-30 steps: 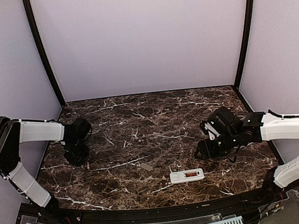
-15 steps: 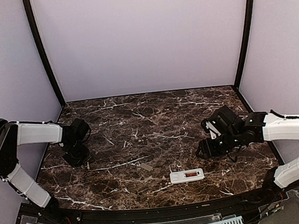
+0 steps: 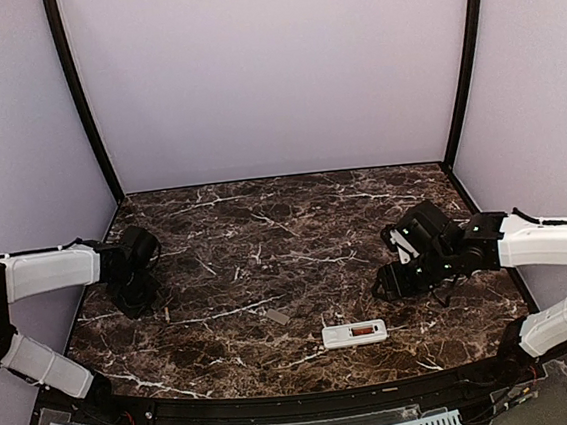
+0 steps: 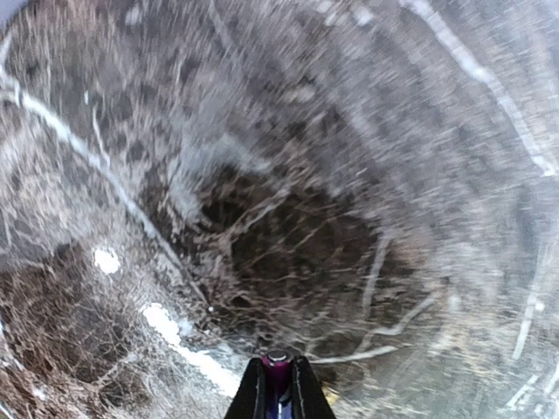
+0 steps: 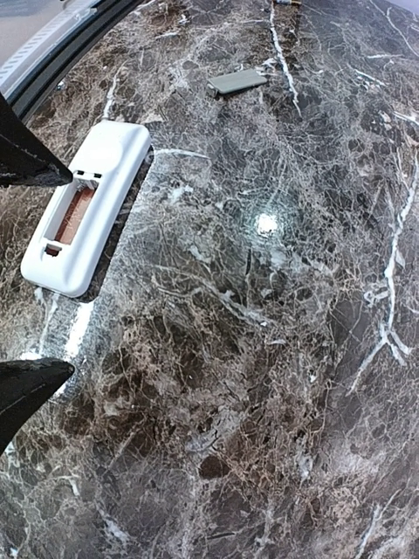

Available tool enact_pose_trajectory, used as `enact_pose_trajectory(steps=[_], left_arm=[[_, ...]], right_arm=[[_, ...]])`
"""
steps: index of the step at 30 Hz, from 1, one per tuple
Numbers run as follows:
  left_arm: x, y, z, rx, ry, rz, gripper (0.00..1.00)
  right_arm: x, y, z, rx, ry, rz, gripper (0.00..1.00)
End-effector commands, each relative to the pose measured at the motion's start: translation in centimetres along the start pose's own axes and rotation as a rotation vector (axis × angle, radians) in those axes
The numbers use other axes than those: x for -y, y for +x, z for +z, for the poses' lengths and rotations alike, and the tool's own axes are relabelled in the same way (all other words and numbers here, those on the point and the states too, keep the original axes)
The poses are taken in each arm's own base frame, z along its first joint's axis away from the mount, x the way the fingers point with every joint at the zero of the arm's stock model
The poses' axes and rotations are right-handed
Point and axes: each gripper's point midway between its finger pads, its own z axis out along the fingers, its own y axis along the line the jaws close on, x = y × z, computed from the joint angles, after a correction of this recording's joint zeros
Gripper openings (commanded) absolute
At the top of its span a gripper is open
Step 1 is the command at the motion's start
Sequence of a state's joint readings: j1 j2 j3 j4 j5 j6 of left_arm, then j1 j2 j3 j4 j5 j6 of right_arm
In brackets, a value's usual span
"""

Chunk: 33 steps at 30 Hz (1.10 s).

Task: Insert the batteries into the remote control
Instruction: Pick up the battery from the center of the board, then move the remote control without the battery cover to the center of the board.

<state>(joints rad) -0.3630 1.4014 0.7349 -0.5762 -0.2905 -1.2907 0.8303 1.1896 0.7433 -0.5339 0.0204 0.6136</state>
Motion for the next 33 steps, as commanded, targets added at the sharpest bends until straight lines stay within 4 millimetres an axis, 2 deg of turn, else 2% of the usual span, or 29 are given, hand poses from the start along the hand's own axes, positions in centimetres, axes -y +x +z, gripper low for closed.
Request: enact_pose_trajectory(steps=[1,4,6,9,10,13,16,19,28,33], left_arm=[[1.2,-2.5,-3.4,0.139,0.085,0.108,0.02],[4.0,-3.4,-6.1,0.233,0.189,0.259,0.02],[6.5,-3.1,-8.6,0.297,0.299,0.382,0.02],[10.8,-0.7,-12.4,0.369,0.499,0.573,0.02],[11.8,0.6,-13.6,0.375,0.562,0.673,0.02],[14.2,2.6,-16.6,0.409,0.734,0.803,0.02],[15.1,5.1,-19.0,0.430,0.873,0.957,0.00],[15.6,6.4,-20.6,0.440,0.971,1.007,0.00],[15.5,10.0,-21.6,0.388,1.047,1.143,0.00],[15.3,11.0,-21.9,0.381,1.064,1.180,0.00]], right_arm=[[-0.7,-1.3,-0.7,0.036,-0.021,-0.012,0.64],[-0.7,-1.5,-0.7,0.039,-0.033,-0.007,0.65],[-0.5,-1.4,-0.4,0.026,-0.051,0.018,0.65],[-0.5,-0.8,0.1,-0.015,-0.107,0.075,0.64],[-0.5,-0.3,0.3,-0.035,-0.124,0.094,0.64],[-0.9,1.7,1.1,-0.121,-0.190,0.145,0.64],[-1.4,4.2,2.1,-0.226,-0.245,0.172,0.64],[-1.2,6.1,3.2,-0.297,-0.258,0.189,0.63],[-3.4,6.6,4.7,-0.346,-0.370,0.158,0.61],[-3.8,7.3,5.8,-0.383,-0.360,0.106,0.58]])
